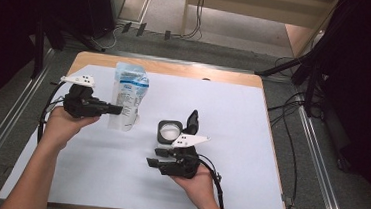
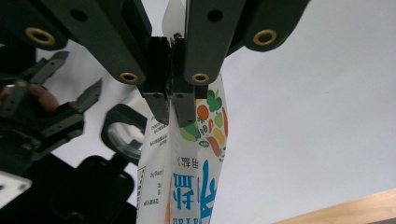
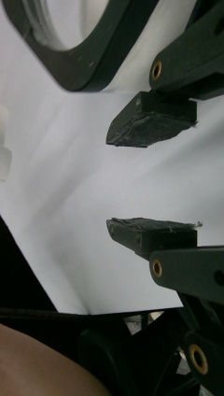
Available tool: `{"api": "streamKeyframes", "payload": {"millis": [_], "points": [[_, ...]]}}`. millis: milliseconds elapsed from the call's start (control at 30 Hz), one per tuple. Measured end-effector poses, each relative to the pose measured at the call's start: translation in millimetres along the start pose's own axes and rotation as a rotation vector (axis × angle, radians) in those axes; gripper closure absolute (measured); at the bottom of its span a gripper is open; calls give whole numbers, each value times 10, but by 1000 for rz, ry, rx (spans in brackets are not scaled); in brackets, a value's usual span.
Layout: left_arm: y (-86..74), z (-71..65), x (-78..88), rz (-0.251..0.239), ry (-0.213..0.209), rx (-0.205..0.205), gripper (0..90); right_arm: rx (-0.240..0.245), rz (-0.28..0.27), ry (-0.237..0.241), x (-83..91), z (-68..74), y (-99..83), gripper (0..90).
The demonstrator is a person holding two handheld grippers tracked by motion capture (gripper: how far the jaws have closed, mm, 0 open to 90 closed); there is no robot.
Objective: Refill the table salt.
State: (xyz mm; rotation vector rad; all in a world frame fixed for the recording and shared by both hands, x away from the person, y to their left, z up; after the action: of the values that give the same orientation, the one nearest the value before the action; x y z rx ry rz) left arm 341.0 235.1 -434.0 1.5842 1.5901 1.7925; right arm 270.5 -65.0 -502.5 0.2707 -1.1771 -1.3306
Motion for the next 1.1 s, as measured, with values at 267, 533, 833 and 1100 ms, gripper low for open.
{"api": "streamKeyframes", "payload": {"millis": [267, 533, 833, 1100], "points": [[-22, 165, -125, -10, 31, 31, 900, 12, -21, -35, 176, -72, -25, 536], [-109, 340, -205, -21, 90, 55, 900, -7, -33, -62, 328, -145, -73, 540], [-204, 522, -326, -23, 148, 84, 900, -8, -20, -85, 372, -198, -120, 541], [-291, 548, -405, -9, 161, 72, 900, -15, -14, -93, 381, -265, -127, 542]]}}
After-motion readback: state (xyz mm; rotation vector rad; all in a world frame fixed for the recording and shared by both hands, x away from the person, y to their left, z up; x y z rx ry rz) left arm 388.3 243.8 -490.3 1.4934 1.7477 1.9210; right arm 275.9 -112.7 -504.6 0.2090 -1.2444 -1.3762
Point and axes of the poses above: each handheld gripper's, and its own axes: x roughly backward along the jaws, y roughly out of its top, z roughly to its left, the point moved 2 cm from there along -x, roughly forward along the jaws, and after that the axes turned 8 degrees about -x, right-handed, at the moved point
